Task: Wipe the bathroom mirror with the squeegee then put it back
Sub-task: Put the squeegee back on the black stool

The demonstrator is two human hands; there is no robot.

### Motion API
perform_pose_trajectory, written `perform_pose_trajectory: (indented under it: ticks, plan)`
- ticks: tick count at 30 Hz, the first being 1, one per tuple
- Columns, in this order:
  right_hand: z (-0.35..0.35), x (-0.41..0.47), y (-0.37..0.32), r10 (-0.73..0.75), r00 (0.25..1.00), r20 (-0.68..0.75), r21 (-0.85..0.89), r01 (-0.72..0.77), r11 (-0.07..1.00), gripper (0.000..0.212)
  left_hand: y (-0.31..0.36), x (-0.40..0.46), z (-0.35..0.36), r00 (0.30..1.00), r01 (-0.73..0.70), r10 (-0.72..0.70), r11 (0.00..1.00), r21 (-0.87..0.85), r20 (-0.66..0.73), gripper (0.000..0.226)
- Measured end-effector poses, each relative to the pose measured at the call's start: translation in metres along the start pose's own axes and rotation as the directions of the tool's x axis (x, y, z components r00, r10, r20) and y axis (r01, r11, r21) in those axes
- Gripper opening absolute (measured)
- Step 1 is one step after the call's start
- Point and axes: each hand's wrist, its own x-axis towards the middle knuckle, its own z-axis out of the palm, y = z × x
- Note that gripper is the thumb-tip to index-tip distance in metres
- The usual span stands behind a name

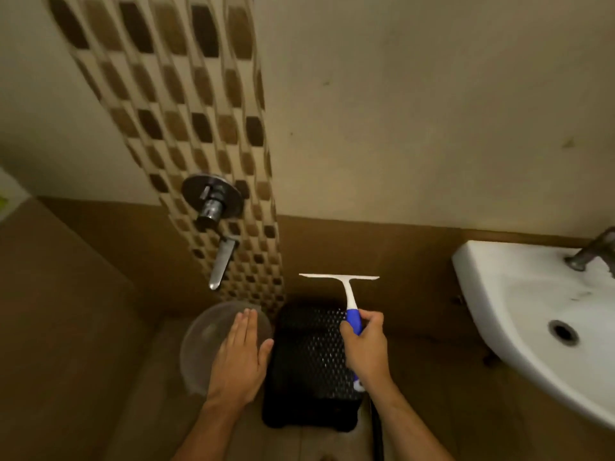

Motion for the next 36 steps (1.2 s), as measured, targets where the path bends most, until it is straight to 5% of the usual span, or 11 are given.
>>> perform_pose_trajectory:
  ticks: [14, 24, 36]
  plan:
    - [0.091, 0.084, 0.125, 0.173, 0.983, 0.068, -0.515, -0.114, 0.850, 0.021, -0.027, 0.071, 0.089, 0.991, -0.010, 0.010, 1.000, -0.001, 0.134, 0.072]
    - [0.148, 0.134, 0.176, 0.242, 0.970, 0.008, -0.496, -0.206, 0.843, 0.027, -0.081, 0.078, 0.147, 0.974, -0.026, 0.031, 0.999, -0.022, 0.224, 0.084]
    - [0.169, 0.155, 0.215, 0.330, 0.940, 0.081, -0.505, -0.247, 0.827, 0.065, -0.099, 0.077, 0.168, 0.967, -0.046, 0.043, 0.999, 0.005, 0.252, 0.078]
